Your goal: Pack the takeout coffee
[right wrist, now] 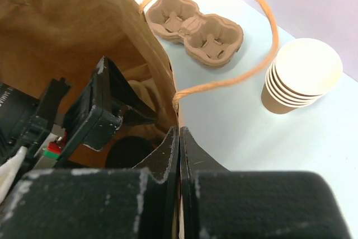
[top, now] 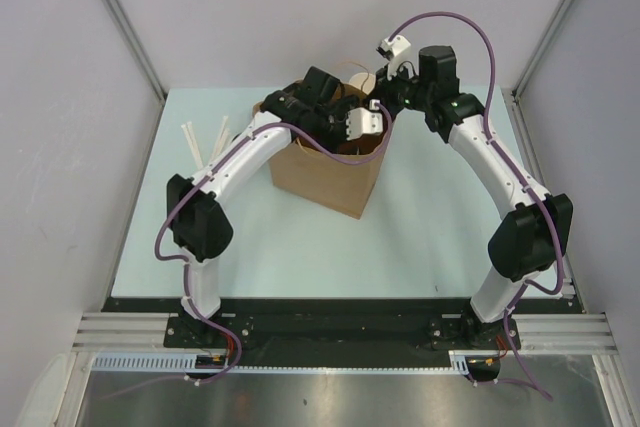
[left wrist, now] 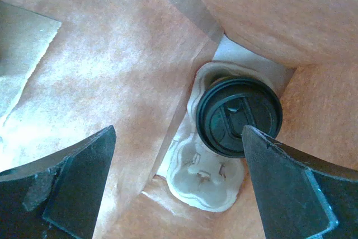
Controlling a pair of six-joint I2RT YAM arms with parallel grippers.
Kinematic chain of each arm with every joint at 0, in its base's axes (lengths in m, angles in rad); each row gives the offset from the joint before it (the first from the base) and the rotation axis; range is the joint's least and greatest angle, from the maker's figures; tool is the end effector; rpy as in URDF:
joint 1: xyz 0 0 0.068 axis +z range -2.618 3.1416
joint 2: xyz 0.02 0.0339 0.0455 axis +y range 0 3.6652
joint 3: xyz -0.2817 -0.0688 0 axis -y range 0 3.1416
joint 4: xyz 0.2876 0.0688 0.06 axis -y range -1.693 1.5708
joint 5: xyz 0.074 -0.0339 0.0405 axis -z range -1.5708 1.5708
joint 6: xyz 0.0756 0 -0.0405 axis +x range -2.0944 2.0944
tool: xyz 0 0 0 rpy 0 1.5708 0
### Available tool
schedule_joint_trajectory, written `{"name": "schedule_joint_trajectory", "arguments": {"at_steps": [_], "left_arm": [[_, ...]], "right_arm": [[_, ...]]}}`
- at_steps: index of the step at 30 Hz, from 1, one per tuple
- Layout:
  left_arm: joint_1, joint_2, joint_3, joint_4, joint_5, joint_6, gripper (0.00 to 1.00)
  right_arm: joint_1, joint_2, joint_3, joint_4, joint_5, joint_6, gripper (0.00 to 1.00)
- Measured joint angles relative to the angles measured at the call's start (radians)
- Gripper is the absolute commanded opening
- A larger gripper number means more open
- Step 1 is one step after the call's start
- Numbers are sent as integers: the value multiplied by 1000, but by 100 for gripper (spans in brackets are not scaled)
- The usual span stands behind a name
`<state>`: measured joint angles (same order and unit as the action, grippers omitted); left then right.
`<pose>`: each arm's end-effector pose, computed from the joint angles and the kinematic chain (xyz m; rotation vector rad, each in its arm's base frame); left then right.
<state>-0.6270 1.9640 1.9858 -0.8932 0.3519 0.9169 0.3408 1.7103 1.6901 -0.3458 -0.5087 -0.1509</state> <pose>0.3957 -0.3188 0.3290 1.7761 1.6027 -0.2942 0.4388 0.1947 0.3965 -0.7947 1.7665 0.6178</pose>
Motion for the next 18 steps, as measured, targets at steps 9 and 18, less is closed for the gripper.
{"name": "schedule_joint_trajectory", "arguments": {"at_steps": [9, 18], "left_arm": [[0, -6, 13, -16, 22, -5, 100], [8, -42, 82, -37, 45, -37, 99]], "right_arm": [[-3, 0, -2, 0, -6, 0, 0], [-3, 0, -2, 0, -14, -1, 0]]}}
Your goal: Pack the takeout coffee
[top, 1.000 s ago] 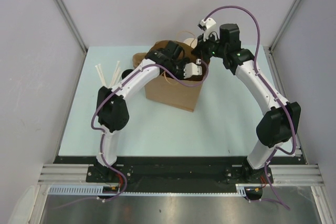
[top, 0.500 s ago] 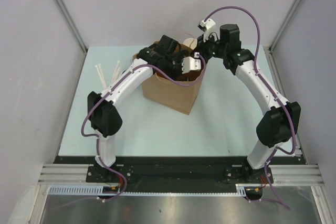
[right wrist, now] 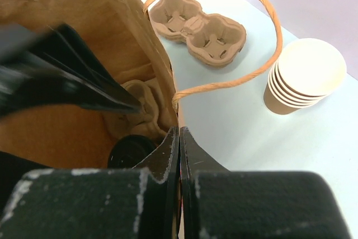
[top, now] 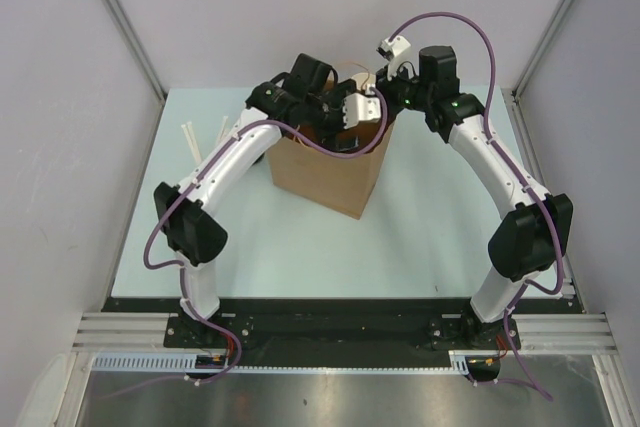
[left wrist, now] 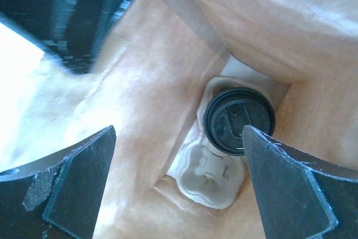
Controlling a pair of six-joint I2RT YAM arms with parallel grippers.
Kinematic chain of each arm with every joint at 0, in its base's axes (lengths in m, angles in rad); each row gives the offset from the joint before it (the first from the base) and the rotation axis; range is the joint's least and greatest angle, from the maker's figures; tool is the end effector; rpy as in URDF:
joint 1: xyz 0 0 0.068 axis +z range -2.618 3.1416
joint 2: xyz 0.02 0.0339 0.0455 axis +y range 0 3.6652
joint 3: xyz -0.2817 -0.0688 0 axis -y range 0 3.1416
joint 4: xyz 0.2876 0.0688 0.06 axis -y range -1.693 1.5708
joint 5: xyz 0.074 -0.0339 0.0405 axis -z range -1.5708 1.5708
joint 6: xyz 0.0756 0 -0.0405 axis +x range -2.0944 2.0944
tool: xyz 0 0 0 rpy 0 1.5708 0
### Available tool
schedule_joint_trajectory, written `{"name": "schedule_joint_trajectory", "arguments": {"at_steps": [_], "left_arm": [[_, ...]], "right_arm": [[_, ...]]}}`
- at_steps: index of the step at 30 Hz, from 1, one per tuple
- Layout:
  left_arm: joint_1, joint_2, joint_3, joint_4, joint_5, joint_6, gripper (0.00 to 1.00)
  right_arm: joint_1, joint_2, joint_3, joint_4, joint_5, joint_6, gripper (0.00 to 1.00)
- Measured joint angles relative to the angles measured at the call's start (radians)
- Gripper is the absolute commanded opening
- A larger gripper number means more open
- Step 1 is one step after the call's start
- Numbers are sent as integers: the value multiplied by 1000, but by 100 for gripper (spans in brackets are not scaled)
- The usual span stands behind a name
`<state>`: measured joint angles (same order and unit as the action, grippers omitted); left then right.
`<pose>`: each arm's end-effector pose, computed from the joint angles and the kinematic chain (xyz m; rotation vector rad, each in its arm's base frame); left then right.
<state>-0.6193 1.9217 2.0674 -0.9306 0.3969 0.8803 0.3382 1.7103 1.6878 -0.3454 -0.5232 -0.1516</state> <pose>0.3856 -0.3108 0.3776 1.7044 1.5495 -0.3339 0.4386 0.1943 0.3958 -0.8019 1.7642 0.6299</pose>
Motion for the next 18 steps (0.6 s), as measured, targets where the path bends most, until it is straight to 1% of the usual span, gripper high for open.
{"name": "schedule_joint_trajectory", "arguments": {"at_steps": [7, 10, 14, 18], "left_arm": [[11, -24, 53, -9, 12, -35, 100], [31, -24, 131, -43, 35, -66, 100], [75, -27, 248, -53, 71, -129, 100], [136, -61, 267, -30, 116, -237, 99]], "right_arm": [[1, 0, 0, 0, -7, 0, 0], [2, 0, 0, 0, -8, -1, 0], [6, 0, 0, -1, -8, -3, 0], [10, 0, 0, -1, -8, -7, 0]]}}
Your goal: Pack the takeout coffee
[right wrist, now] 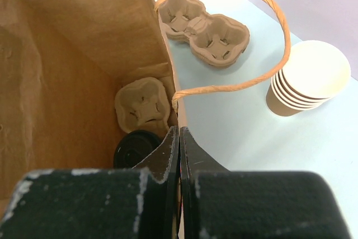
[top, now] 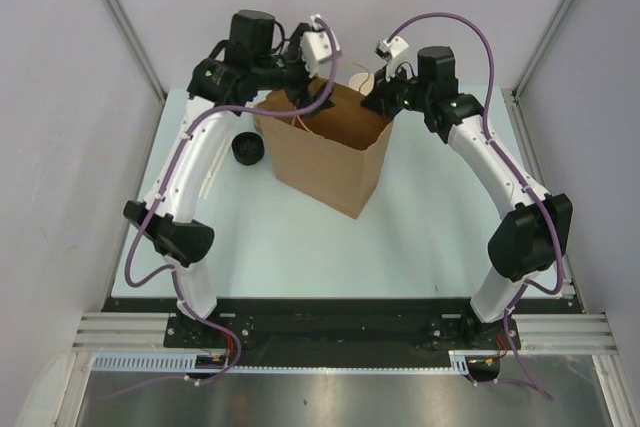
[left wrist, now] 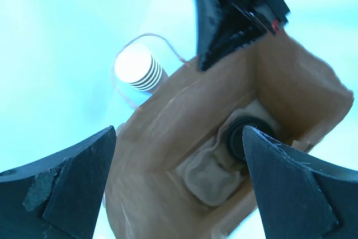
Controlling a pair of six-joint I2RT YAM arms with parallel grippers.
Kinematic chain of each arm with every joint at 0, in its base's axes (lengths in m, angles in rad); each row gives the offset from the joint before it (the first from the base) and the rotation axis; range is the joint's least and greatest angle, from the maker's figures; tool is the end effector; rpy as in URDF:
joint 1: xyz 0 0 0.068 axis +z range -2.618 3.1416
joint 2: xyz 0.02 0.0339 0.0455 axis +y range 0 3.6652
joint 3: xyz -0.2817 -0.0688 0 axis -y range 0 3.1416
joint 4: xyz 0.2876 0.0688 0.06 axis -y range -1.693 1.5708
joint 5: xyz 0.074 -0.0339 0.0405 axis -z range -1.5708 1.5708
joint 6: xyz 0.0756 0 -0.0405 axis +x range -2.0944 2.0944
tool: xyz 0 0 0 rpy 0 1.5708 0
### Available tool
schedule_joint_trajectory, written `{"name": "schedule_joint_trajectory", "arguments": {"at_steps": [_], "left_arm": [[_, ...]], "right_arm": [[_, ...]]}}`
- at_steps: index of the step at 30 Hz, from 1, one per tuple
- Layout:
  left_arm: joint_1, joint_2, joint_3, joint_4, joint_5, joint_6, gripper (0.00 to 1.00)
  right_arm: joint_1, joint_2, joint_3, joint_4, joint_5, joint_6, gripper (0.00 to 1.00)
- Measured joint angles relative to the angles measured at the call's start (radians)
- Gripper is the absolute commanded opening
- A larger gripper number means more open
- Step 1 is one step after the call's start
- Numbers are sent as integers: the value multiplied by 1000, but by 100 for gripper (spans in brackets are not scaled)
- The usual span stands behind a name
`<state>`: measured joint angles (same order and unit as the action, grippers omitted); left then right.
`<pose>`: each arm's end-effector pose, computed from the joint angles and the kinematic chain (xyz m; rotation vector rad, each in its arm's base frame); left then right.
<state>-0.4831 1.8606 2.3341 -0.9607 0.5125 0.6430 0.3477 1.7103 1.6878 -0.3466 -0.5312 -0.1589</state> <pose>0.3837 -0.2431 0.5025 1.3287 1.5166 -0.4244 0.4362 0.1988 0.3958 -0.8217 1.7562 0.6393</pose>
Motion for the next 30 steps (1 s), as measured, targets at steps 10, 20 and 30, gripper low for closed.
{"name": "schedule_joint_trajectory", "arguments": {"at_steps": [10, 20, 30], "left_arm": [[262, -124, -99, 212, 51, -412, 87], [595, -143, -432, 235, -117, -564, 68], [750, 106, -515, 213, -288, -582, 54]], "right_arm": [[5, 0, 0, -5, 4, -10, 2], [25, 0, 4, -8, 27, -9, 28], [34, 0, 32, -35, 67, -5, 53]]}}
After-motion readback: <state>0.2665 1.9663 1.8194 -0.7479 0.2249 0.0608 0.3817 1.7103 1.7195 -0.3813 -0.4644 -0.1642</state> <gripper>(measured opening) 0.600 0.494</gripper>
